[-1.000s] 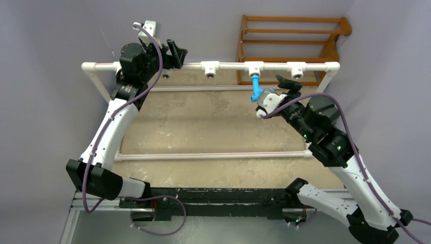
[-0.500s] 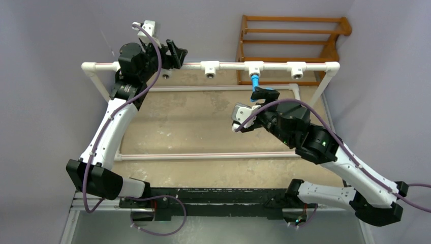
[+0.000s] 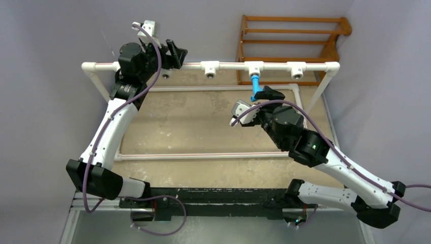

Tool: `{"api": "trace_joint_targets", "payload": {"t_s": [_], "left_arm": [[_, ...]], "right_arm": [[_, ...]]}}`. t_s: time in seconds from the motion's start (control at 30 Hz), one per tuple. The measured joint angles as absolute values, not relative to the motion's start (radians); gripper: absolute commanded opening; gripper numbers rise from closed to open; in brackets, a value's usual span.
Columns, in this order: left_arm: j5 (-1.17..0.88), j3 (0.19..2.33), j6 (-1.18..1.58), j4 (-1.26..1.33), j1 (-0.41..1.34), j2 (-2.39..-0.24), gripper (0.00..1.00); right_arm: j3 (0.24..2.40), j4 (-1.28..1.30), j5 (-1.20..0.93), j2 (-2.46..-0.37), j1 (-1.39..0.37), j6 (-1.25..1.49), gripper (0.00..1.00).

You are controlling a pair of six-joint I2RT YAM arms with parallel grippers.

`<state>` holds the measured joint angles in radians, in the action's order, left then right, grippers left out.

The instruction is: Install the water faucets

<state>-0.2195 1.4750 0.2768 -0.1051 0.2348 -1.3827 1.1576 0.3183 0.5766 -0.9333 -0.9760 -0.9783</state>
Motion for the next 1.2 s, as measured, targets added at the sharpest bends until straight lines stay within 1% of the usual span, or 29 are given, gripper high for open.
{"api": "trace_joint_targets", "payload": {"t_s": [0.13, 0.2, 0.27, 0.3, 0.37, 0.4, 0.43, 0.47, 0.5, 0.53, 0.7, 0.87, 1.03, 1.07, 1.1, 1.2], "left_arm": [[-0.223, 1.475, 0.278, -0.105, 0.234, -1.383, 0.74], [-0.224, 1.475, 0.278, -0.105, 0.234, -1.383, 0.74], [-0.226, 1.475, 0.278, -0.105, 0.233, -1.383, 0.74], [-0.227, 1.475, 0.278, -0.105, 0.233, -1.383, 0.74], [-0.229, 1.475, 0.278, -0.105, 0.232, -1.383, 0.74], [-0.231, 1.475, 0.278, -0.105, 0.231, -1.383, 0.74], [-0.232, 1.475, 0.278, -0.104, 0.231, -1.383, 0.74], [-0.233, 1.475, 0.278, -0.102, 0.231, -1.383, 0.74], [-0.233, 1.475, 0.278, -0.102, 0.231, -1.384, 0.74], [-0.233, 1.475, 0.278, -0.101, 0.231, -1.385, 0.74], [-0.235, 1.475, 0.278, -0.098, 0.229, -1.387, 0.74], [-0.235, 1.475, 0.278, -0.098, 0.229, -1.387, 0.74], [-0.236, 1.475, 0.278, -0.099, 0.229, -1.387, 0.74], [-0.239, 1.475, 0.279, -0.102, 0.229, -1.385, 0.74], [-0.241, 1.475, 0.28, -0.105, 0.229, -1.383, 0.74], [-0.252, 1.475, 0.289, -0.118, 0.229, -1.377, 0.74]], "right_arm": [[1.127, 0.228, 0.61, -0.949, -0.977, -0.996, 0.7], [1.119, 0.189, 0.627, -0.959, -0.977, -1.005, 0.66], [1.114, 0.153, 0.647, -0.971, -0.977, -1.013, 0.58], [1.11, 0.133, 0.659, -0.976, -0.977, -1.015, 0.53], [1.103, 0.106, 0.676, -0.982, -0.977, -1.019, 0.38], [1.1, 0.095, 0.686, -0.984, -0.977, -1.018, 0.27], [1.097, 0.084, 0.693, -0.984, -0.977, -1.015, 0.22], [1.093, 0.079, 0.699, -0.986, -0.978, -1.007, 0.14], [1.091, 0.075, 0.707, -0.988, -0.98, -1.008, 0.03], [1.089, 0.066, 0.718, -0.992, -0.983, -1.007, 0.0], [1.086, 0.04, 0.744, -0.998, -0.987, -0.908, 0.0], [1.082, 0.011, 0.761, -0.998, -0.986, -0.69, 0.0], [1.05, -0.046, 0.77, -0.974, -0.981, -0.318, 0.0], [1.019, -0.077, 0.767, -0.948, -0.976, -0.163, 0.0], [1.017, -0.079, 0.766, -0.945, -0.976, -0.15, 0.0], [0.977, -0.118, 0.768, -0.91, -0.973, 0.089, 0.0]]}}
